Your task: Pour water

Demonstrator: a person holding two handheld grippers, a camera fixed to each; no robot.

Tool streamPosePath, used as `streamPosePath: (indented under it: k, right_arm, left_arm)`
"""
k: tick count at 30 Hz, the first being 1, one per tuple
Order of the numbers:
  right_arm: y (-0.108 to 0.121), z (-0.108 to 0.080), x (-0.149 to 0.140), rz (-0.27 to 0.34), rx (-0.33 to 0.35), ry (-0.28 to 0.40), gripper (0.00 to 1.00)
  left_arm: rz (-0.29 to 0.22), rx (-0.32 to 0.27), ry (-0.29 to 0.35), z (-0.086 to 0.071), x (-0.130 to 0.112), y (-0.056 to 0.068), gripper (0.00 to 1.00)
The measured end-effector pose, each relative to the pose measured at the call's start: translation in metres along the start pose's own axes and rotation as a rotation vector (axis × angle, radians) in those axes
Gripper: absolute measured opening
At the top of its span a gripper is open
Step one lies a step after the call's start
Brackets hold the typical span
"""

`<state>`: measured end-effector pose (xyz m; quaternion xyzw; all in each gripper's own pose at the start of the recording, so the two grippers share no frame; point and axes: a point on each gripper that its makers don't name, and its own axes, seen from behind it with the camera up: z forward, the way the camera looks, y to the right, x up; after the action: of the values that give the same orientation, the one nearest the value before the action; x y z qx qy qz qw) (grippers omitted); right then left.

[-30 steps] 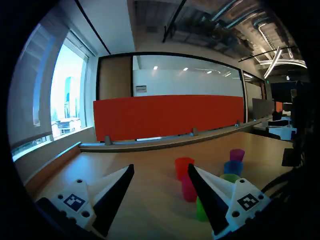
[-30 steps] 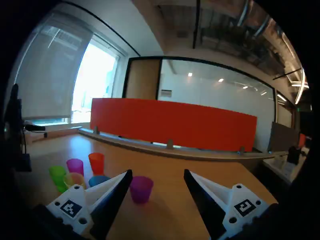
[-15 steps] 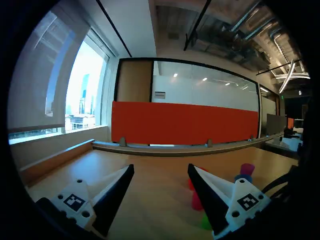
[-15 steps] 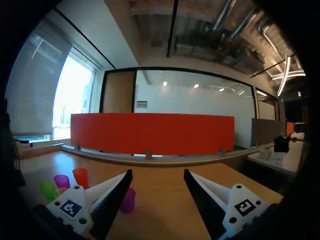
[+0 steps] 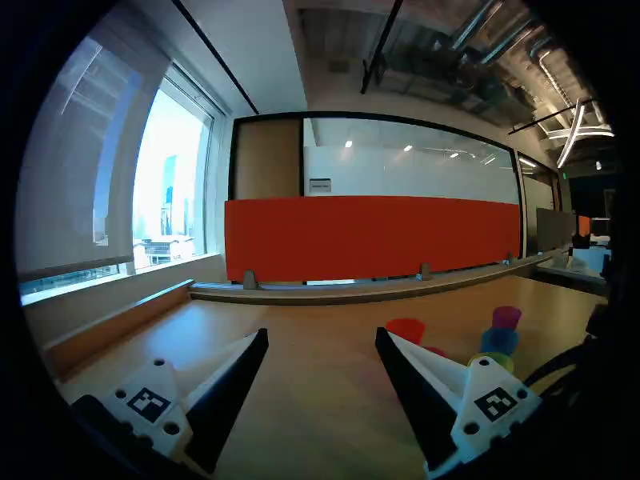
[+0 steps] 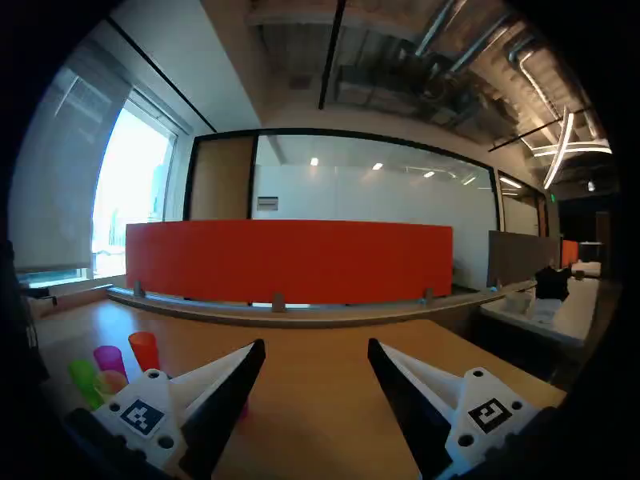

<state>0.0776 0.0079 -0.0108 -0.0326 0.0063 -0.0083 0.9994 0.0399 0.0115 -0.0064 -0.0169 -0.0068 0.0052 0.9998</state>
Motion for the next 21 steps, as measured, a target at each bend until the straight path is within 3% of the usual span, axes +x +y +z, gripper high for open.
streamPosePath:
  k: [21]
  right_arm:
    - [0.013,0.002,-0.004,-0.025,-0.041,-0.044,1.0]
  left_arm:
    - [-0.005,0.046,0.025,-0.003,-0.013,-0.009,1.0]
